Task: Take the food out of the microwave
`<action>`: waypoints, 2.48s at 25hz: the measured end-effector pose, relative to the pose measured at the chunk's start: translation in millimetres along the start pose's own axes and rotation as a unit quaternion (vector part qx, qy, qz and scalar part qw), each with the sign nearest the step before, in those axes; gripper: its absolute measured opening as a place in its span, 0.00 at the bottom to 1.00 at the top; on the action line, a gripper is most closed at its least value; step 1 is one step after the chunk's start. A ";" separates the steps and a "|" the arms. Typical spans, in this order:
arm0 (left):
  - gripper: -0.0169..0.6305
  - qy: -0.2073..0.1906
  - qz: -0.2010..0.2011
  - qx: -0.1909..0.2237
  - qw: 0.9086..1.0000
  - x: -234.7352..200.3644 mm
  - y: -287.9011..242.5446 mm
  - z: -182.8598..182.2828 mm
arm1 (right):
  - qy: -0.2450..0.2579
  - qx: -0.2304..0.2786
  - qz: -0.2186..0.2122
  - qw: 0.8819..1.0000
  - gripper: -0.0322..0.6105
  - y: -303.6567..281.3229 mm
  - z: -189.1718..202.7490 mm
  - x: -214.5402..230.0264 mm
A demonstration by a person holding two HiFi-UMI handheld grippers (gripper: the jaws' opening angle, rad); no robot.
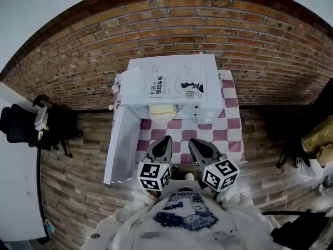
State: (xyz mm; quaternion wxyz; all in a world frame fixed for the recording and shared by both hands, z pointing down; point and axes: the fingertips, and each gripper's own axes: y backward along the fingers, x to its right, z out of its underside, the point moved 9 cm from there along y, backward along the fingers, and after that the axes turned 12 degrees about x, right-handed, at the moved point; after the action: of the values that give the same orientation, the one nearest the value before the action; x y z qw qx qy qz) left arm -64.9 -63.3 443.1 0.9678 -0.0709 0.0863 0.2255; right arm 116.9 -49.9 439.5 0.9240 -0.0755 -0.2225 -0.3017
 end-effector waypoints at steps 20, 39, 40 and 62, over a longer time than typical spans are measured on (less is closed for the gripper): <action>0.04 0.056 -0.022 -0.009 0.998 -12.5 -21.0 12.8 | -0.011 -0.017 0.005 1.000 0.07 -2.9 -4.2 22.8; 0.23 0.140 -0.032 -0.019 0.989 -56.5 -42.9 36.6 | -0.014 -0.037 -0.001 0.999 0.07 -40.1 3.9 23.3; 0.25 0.143 -0.033 -0.019 0.989 -57.7 -44.7 37.2 | -0.015 -0.038 -0.001 0.999 0.07 -41.3 4.1 23.9; 0.40 0.231 -0.071 -0.054 0.969 -96.1 -71.1 82.3 | -0.013 -0.049 0.006 0.999 0.07 -48.4 2.8 36.0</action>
State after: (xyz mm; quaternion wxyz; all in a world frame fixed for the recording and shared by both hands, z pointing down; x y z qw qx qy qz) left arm -106.8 -152.7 549.5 0.9299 -0.1793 0.2901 0.1381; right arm 113.2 -107.0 458.6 0.9182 -0.1256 -0.2188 -0.3052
